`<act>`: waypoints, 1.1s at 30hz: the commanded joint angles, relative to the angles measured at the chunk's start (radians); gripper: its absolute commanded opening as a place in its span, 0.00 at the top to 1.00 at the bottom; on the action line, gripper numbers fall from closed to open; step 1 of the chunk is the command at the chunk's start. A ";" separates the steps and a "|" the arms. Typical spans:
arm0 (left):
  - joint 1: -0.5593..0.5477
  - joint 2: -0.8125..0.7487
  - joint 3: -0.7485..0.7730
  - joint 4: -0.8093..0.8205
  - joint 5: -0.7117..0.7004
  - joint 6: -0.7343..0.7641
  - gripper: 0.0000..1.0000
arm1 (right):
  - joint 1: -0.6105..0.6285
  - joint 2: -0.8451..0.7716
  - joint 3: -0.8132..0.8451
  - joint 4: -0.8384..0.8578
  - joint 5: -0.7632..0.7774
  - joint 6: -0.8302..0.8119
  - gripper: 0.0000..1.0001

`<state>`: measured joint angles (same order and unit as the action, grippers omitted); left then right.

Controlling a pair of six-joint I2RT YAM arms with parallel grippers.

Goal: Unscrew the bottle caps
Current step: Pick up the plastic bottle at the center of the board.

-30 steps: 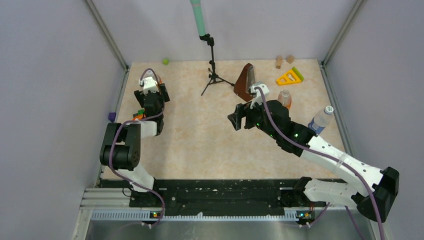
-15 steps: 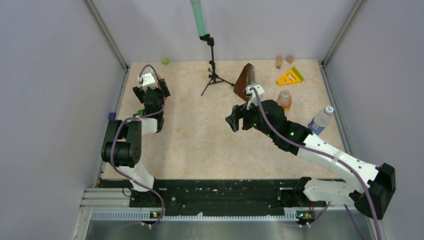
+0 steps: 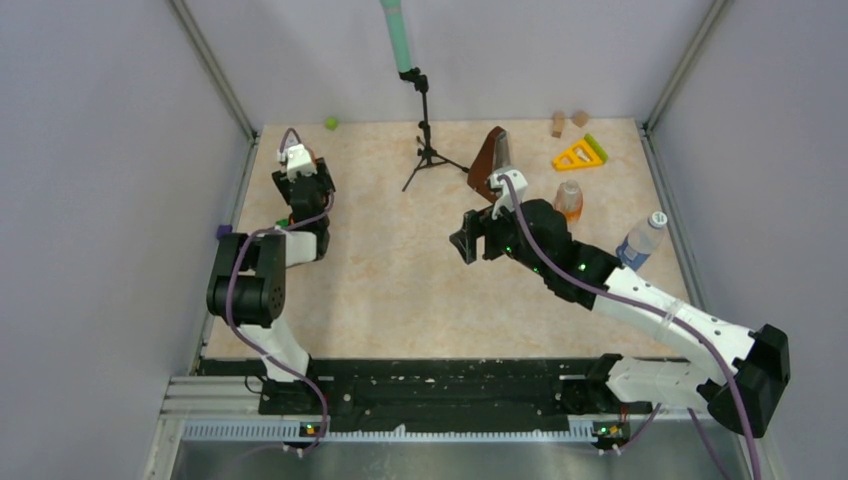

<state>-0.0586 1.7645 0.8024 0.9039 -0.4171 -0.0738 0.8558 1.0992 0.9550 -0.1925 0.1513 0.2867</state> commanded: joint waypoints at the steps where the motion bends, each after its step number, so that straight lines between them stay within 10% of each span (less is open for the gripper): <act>1: 0.003 -0.001 -0.003 0.036 -0.022 0.023 0.32 | 0.012 0.006 0.007 0.048 -0.011 -0.017 0.24; 16: 0.003 -0.162 -0.175 0.112 0.159 0.094 0.82 | 0.013 -0.011 -0.016 0.061 -0.015 0.000 0.24; 33: -0.064 -0.570 -0.388 -0.116 0.747 0.014 0.88 | 0.013 -0.087 -0.068 0.045 0.032 0.036 0.24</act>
<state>-0.0761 1.2888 0.4774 0.8043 0.1982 -0.0395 0.8558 1.0531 0.8951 -0.1604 0.1497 0.3092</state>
